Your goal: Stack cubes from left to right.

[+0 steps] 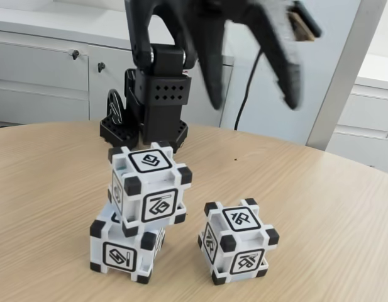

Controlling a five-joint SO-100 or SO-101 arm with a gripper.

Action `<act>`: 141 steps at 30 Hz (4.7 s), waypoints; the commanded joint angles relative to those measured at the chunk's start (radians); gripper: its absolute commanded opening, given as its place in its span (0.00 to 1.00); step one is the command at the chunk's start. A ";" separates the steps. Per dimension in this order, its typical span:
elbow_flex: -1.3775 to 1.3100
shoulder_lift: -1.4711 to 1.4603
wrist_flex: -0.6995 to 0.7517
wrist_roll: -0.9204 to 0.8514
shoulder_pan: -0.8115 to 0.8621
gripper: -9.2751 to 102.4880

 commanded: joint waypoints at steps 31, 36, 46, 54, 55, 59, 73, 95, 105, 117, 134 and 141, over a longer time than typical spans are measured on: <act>-0.026 -0.723 -0.282 0.043 -0.003 0.40; -0.026 -0.721 -0.284 0.055 -0.003 0.34; -0.025 -0.723 -0.314 0.126 0.014 0.24; -0.054 -0.669 -0.298 0.143 0.002 0.23; -0.069 -0.650 -0.298 0.150 0.009 0.23; -0.158 -0.543 -0.296 0.161 0.018 0.23; -0.632 -0.463 0.064 0.179 0.018 0.23; -0.824 -0.368 0.184 0.049 0.339 0.23; -0.526 -0.092 0.183 0.034 0.344 0.24; -0.298 -0.041 0.183 -0.018 0.345 0.23; -0.169 -0.046 0.181 -0.078 0.477 0.22; -0.167 -0.048 0.181 -0.087 0.479 0.22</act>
